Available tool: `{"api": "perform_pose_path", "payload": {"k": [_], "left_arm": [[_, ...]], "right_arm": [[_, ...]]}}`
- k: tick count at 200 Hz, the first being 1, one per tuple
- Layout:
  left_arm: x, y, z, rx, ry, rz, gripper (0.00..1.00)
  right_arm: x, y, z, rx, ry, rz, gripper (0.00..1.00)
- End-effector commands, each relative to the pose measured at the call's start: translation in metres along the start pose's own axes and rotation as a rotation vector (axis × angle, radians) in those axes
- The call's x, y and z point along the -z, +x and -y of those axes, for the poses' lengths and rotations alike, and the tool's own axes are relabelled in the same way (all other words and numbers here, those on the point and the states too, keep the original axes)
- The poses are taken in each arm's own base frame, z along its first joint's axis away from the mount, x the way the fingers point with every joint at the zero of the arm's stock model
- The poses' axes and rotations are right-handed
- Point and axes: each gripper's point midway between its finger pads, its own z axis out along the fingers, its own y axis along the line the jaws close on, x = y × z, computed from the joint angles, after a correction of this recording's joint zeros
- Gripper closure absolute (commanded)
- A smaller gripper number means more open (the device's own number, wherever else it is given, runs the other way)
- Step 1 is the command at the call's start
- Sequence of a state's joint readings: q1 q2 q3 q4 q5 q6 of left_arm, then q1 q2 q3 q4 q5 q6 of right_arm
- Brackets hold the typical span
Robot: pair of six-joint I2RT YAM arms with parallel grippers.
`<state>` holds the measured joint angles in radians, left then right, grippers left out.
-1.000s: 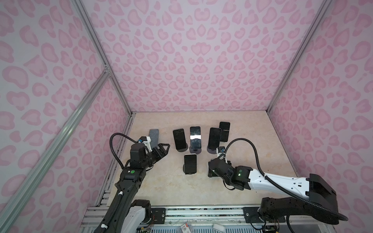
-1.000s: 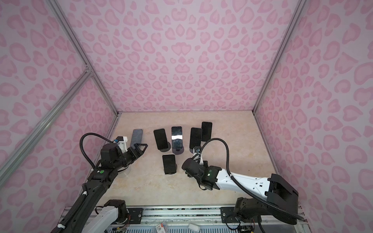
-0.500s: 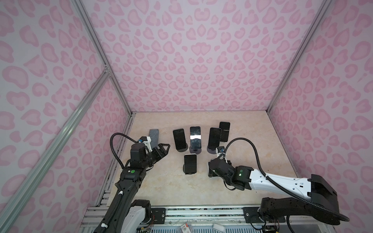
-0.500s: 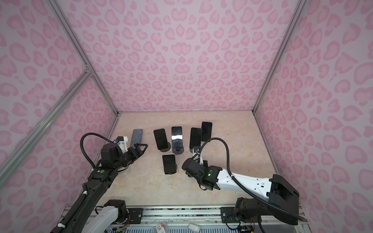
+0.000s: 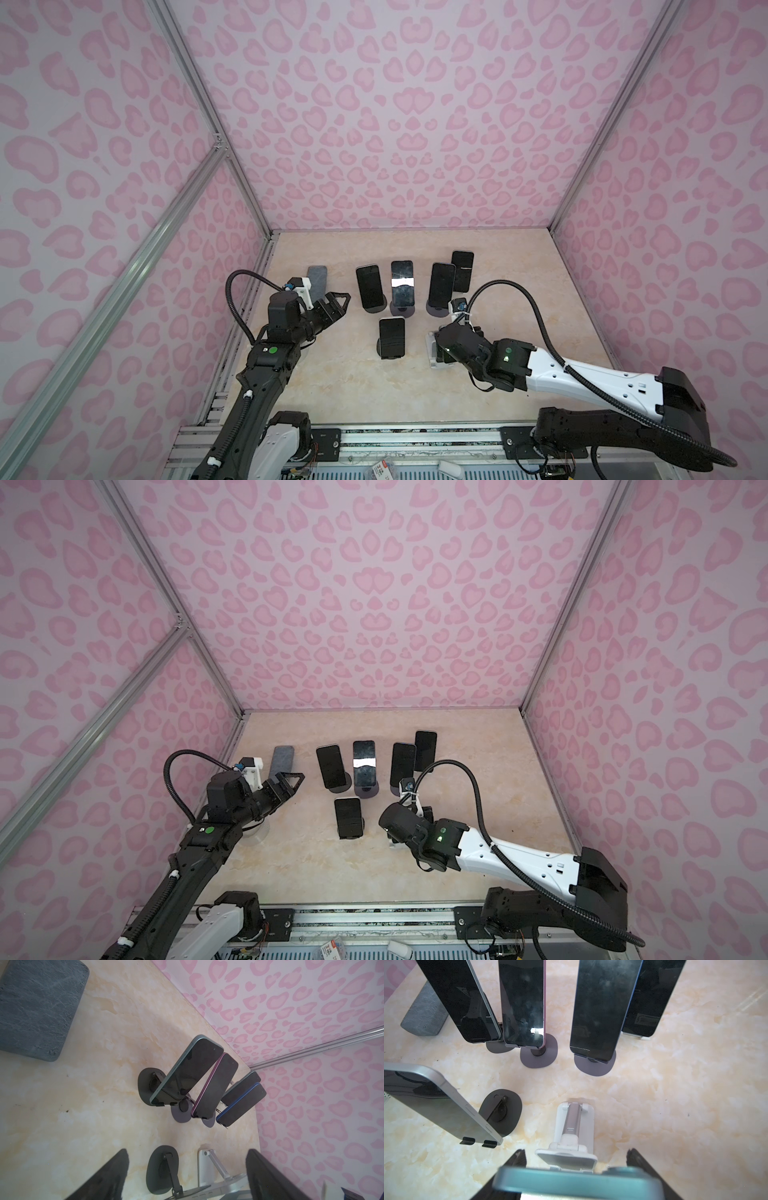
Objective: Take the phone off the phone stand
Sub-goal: 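Lift the grasped phone off the white stand with the right gripper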
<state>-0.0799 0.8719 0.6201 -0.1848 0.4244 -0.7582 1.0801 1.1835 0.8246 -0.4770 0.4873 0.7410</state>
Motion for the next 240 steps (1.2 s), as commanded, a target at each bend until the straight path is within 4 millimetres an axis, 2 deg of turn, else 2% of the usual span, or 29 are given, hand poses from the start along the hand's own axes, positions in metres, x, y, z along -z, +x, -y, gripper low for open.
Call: {"api": "perform_pose_path", "payload": {"k": [1, 50, 97, 129, 154, 175, 198, 240], "left_arm": [[0.0, -0.006, 0.011, -0.017, 0.036, 0.008, 0.09], [0.0, -0.01, 0.017, -0.016, 0.044, 0.003, 0.09], [0.002, -0.012, 0.019, -0.023, 0.047, 0.016, 0.09], [0.003, -0.013, 0.023, -0.026, 0.054, 0.015, 0.09], [0.005, -0.016, 0.026, -0.025, 0.062, 0.02, 0.09], [0.005, -0.016, 0.027, -0.026, 0.064, 0.022, 0.09], [0.006, -0.016, 0.027, -0.027, 0.064, 0.023, 0.09], [0.002, -0.015, 0.025, -0.025, 0.061, 0.014, 0.09]], "right_arm": [[0.007, -0.01, 0.01, 0.013, 0.034, 0.054, 0.31], [0.019, -0.024, 0.026, 0.028, 0.076, 0.095, 0.32], [0.023, -0.044, 0.061, 0.016, 0.137, 0.128, 0.34], [0.011, -0.05, 0.097, -0.019, 0.186, 0.122, 0.34], [-0.004, -0.047, 0.133, -0.067, 0.252, 0.089, 0.35], [-0.011, -0.047, 0.153, -0.093, 0.274, 0.071, 0.35], [-0.019, -0.047, 0.169, -0.137, 0.281, 0.041, 0.35], [-0.032, -0.058, 0.18, -0.137, 0.312, 0.011, 0.35]]}}
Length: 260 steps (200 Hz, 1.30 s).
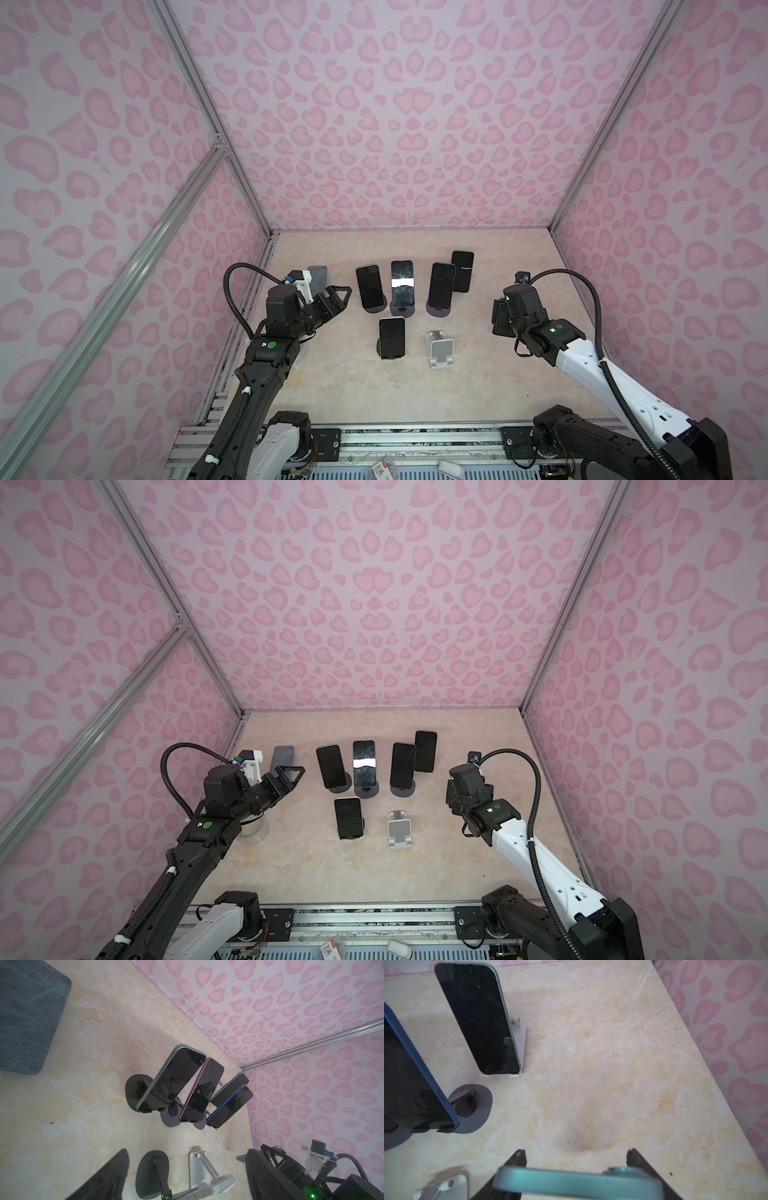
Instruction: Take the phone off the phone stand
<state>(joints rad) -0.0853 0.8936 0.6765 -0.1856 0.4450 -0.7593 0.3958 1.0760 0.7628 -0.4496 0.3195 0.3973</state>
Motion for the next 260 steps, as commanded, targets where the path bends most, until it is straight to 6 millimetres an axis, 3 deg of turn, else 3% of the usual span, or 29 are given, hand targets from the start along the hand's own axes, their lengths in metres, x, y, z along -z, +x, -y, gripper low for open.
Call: {"api": "perform_pose_path", "payload": {"k": [1, 89, 185, 260], "left_arm": [[0.0, -0.005, 0.007, -0.009, 0.023, 0.011, 0.09], [-0.001, -0.004, 0.008, -0.014, 0.03, 0.003, 0.09], [-0.007, -0.001, 0.007, 0.0, 0.04, -0.021, 0.09], [-0.008, 0.001, 0.005, -0.002, 0.038, -0.029, 0.09]], "right_arm": [[-0.007, -0.014, -0.007, 0.01, -0.023, 0.02, 0.35], [-0.042, -0.018, 0.003, 0.023, 0.058, -0.083, 0.36], [-0.067, 0.024, -0.014, 0.099, -0.002, -0.295, 0.35], [-0.078, 0.052, -0.041, 0.078, -0.12, -0.394, 0.35]]}}
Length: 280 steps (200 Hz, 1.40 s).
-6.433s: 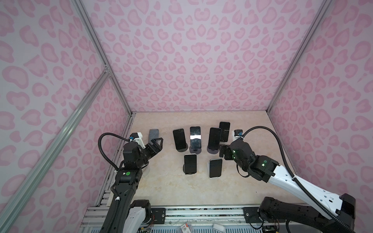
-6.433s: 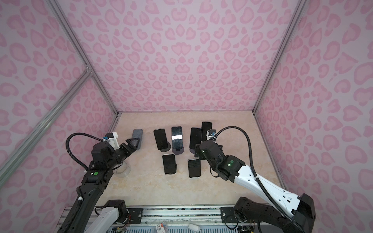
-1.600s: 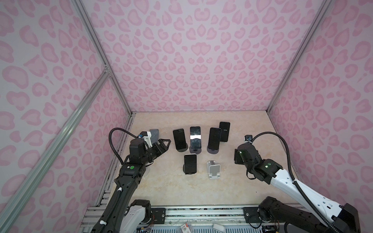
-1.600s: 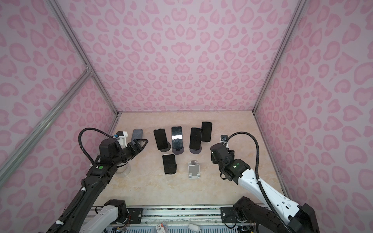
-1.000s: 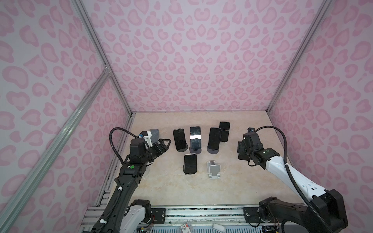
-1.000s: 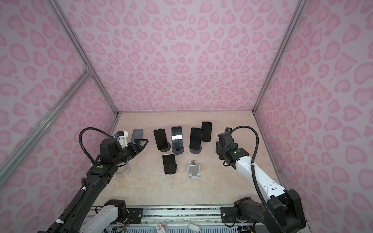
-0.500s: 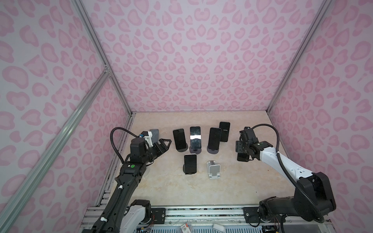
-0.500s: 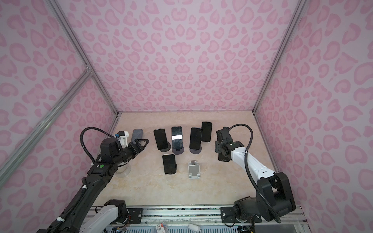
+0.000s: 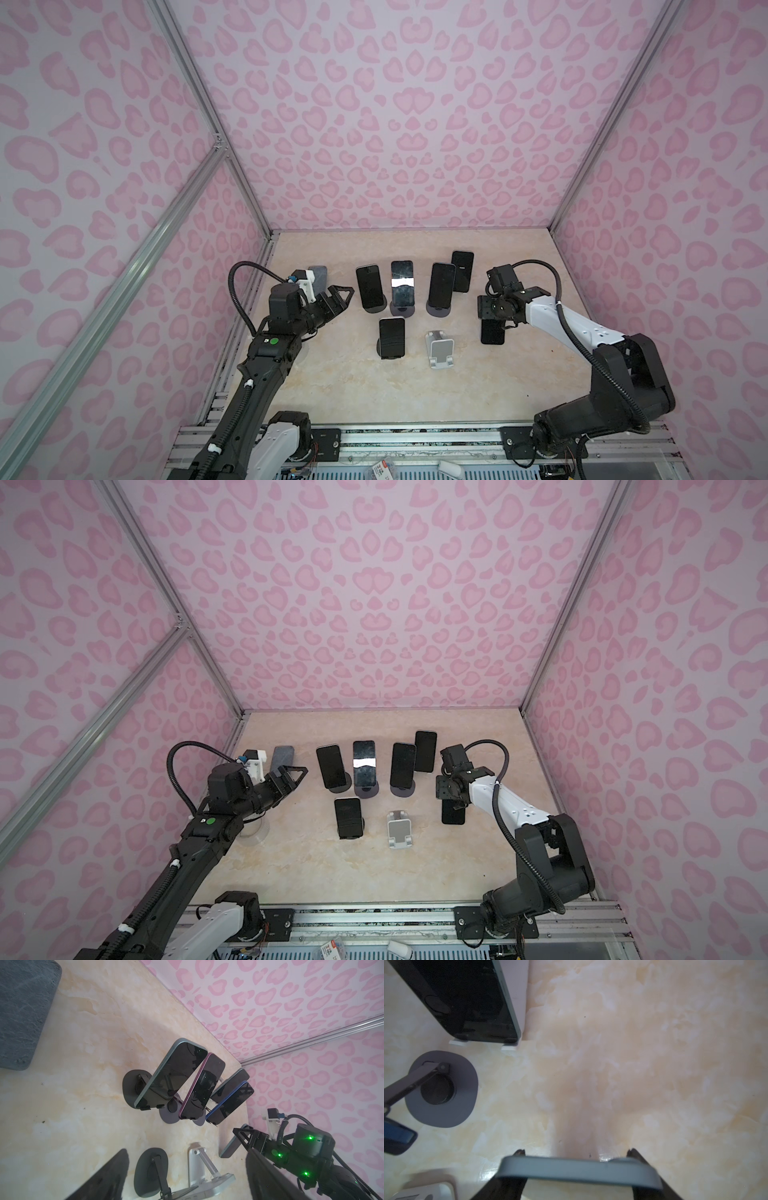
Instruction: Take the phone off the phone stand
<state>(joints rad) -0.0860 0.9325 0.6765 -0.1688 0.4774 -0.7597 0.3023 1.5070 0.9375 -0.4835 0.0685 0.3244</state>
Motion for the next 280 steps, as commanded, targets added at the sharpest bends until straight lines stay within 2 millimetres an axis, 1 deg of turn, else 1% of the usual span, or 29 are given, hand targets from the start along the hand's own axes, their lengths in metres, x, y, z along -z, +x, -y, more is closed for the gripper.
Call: {"api": "perform_pose_path", "payload": {"k": [1, 31, 49, 88, 108, 124, 196, 256, 280], "left_arm": [[0.0, -0.004, 0.007, -0.012, 0.028, 0.009, 0.09], [-0.001, -0.003, 0.005, -0.01, 0.023, 0.005, 0.09], [-0.001, -0.003, 0.004, -0.01, 0.02, 0.005, 0.09], [0.001, -0.002, 0.005, -0.016, 0.019, 0.004, 0.09], [0.002, -0.002, 0.005, -0.018, 0.019, 0.007, 0.09], [0.002, -0.002, 0.005, -0.019, 0.016, 0.007, 0.09], [0.0, -0.001, 0.003, -0.01, 0.011, 0.001, 0.09], [-0.001, 0.0, 0.0, -0.007, 0.005, -0.001, 0.09], [-0.001, -0.001, 0.002, -0.009, 0.008, 0.0, 0.09]], "right_arm": [[-0.008, 0.012, -0.01, 0.004, -0.044, -0.043, 0.35], [-0.016, 0.02, -0.018, 0.009, -0.053, -0.061, 0.35], [-0.018, 0.021, -0.024, 0.005, -0.061, -0.056, 0.35], [-0.03, 0.031, -0.035, 0.019, -0.031, -0.065, 0.35], [-0.034, 0.032, -0.039, 0.029, -0.02, -0.048, 0.35], [-0.037, 0.034, -0.038, 0.028, 0.005, -0.039, 0.35], [-0.049, 0.042, -0.037, 0.013, 0.015, -0.055, 0.35], [-0.058, 0.051, -0.037, 0.024, 0.018, -0.079, 0.3], [-0.057, 0.051, -0.037, 0.019, 0.013, -0.072, 0.29]]}}
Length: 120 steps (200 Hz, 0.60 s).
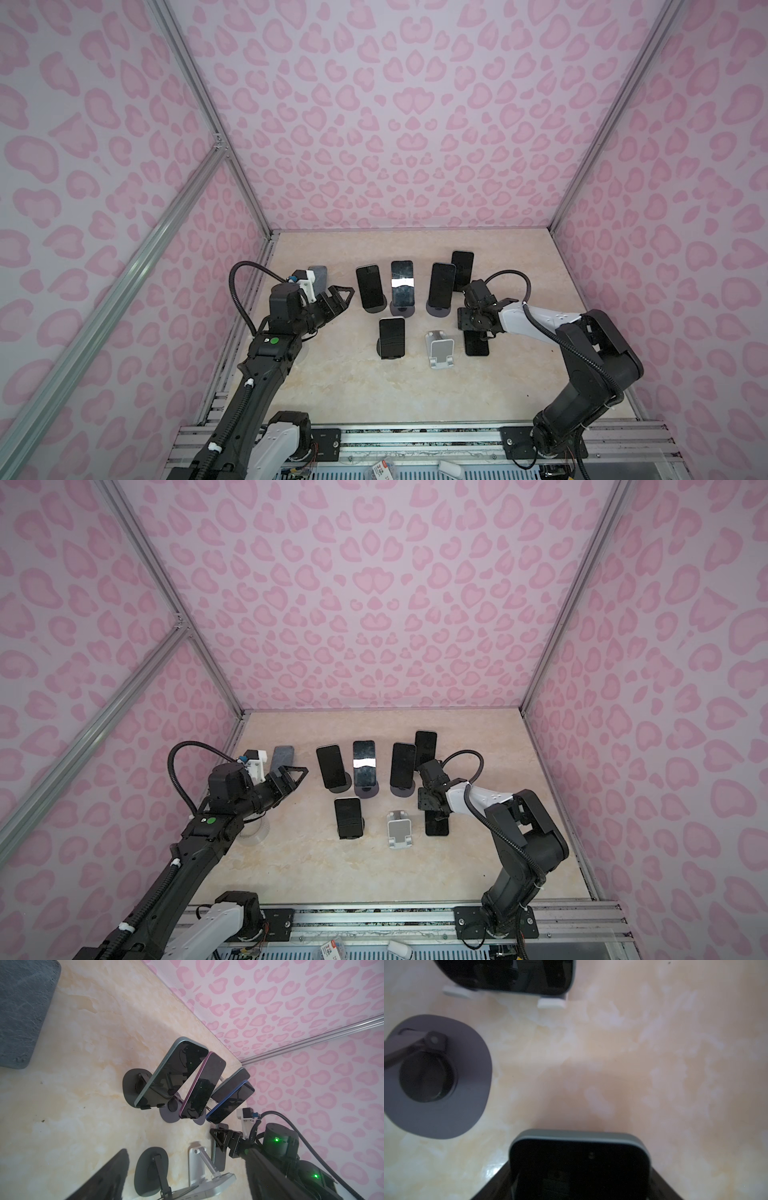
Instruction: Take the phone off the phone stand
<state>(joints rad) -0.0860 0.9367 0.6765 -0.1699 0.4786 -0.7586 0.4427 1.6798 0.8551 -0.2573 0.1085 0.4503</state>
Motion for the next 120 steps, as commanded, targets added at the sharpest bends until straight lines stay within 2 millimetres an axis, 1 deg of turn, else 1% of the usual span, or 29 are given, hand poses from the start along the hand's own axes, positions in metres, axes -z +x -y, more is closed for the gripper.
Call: {"api": "perform_pose_path", "payload": {"k": [1, 59, 120], "left_arm": [[0.0, -0.002, 0.003, -0.011, 0.011, 0.006, 0.09], [-0.001, 0.0, 0.0, -0.008, 0.006, 0.001, 0.09], [-0.001, -0.001, 0.002, -0.009, 0.011, -0.003, 0.1]], "right_arm": [[-0.005, 0.019, 0.008, 0.014, 0.028, -0.061, 0.29], [-0.006, 0.033, 0.01, 0.03, 0.021, -0.092, 0.26], [-0.006, 0.032, 0.01, 0.04, 0.015, -0.086, 0.24]]}}
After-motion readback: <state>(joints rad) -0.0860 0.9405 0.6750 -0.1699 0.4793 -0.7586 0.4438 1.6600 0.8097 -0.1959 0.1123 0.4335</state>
